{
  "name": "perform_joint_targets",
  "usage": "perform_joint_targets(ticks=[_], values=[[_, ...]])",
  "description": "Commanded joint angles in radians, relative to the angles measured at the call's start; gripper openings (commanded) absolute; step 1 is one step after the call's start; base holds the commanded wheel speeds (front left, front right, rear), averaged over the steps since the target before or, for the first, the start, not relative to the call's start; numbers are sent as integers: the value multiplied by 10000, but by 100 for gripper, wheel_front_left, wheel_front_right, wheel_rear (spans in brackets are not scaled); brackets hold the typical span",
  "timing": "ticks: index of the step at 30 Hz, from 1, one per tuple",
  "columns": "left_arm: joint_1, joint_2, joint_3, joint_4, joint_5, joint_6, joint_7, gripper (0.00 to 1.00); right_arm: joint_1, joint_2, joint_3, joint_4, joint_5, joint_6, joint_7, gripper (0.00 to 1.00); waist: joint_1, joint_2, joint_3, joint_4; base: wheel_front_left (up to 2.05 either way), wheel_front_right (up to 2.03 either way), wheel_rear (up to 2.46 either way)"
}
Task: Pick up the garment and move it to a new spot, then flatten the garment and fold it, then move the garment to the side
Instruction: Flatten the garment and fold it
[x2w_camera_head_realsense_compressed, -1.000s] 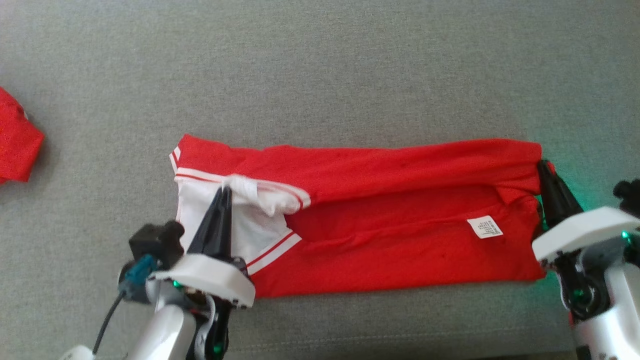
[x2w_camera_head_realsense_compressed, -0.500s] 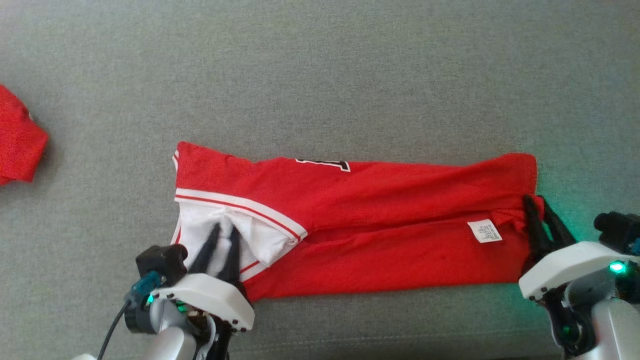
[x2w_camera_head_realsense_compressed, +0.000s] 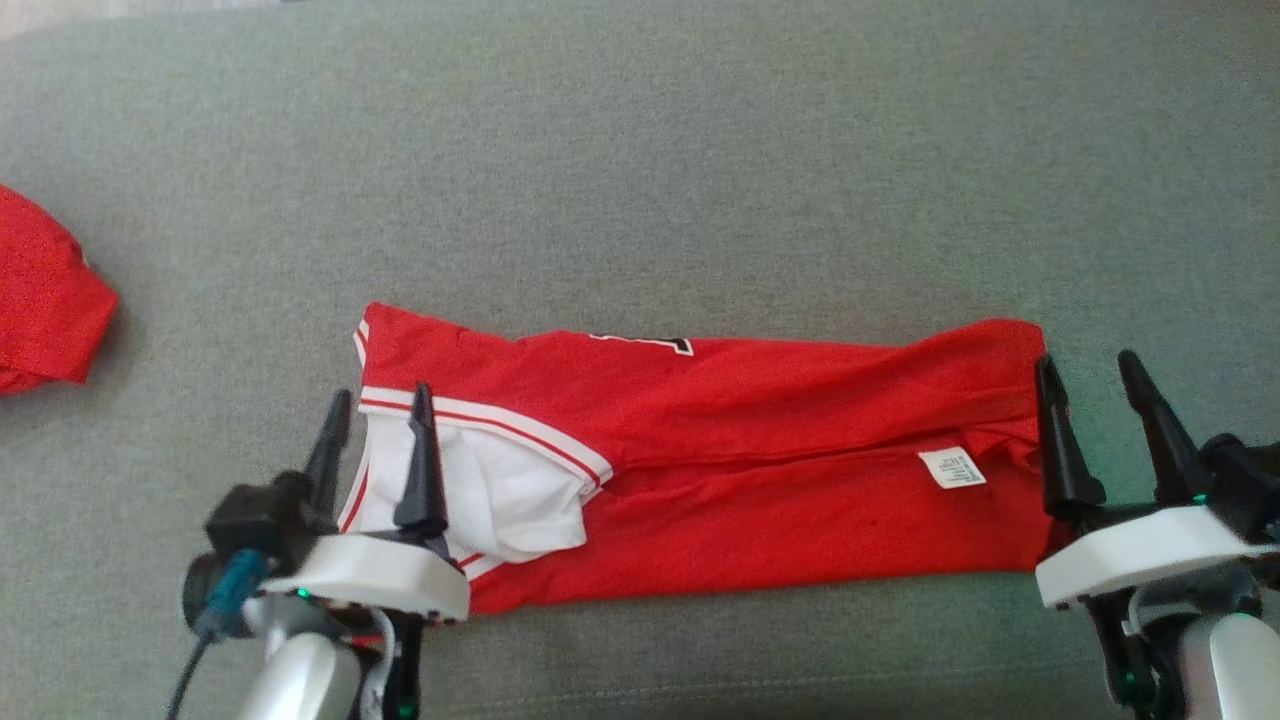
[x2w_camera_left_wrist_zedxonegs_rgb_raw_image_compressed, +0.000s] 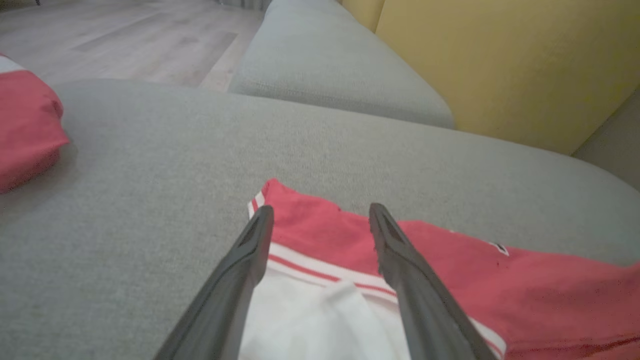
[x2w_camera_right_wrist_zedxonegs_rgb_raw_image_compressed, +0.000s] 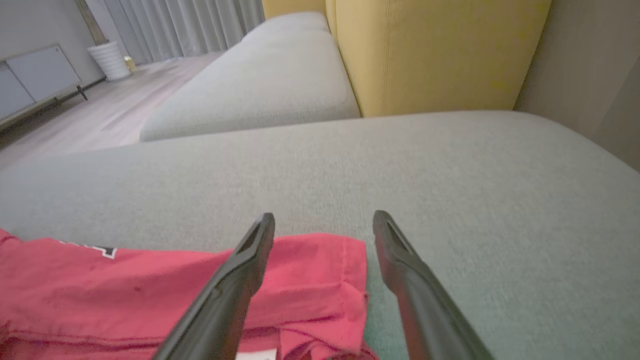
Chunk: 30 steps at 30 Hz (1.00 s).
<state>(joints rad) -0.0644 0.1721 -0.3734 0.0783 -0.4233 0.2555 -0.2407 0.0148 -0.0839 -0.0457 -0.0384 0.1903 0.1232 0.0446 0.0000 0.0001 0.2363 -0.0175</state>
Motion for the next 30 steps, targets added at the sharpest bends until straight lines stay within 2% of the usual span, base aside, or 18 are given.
perform_joint_targets(ticks=[1,8,16,30], values=[[-236,193,459,-471,121,35,-145,100,-102,-33,232,-490,-64,75,-193,100,0,-1,-118,-35,0,0,0],[-100,462,944,-896,553,42,-203,100,-111,16,325,-888,-485,75,-460,100,0,-1,-733,-176,0,0,0],[385,647,574,-575,809,-119,-165,100,430,109,461,-787,-632,75,-286,100,0,-1,-1223,-221,0,0,0],[420,667,348,-565,846,-57,-27,100,539,135,348,-603,-613,75,-274,100,0,-1,-1333,-84,0,0,0]])
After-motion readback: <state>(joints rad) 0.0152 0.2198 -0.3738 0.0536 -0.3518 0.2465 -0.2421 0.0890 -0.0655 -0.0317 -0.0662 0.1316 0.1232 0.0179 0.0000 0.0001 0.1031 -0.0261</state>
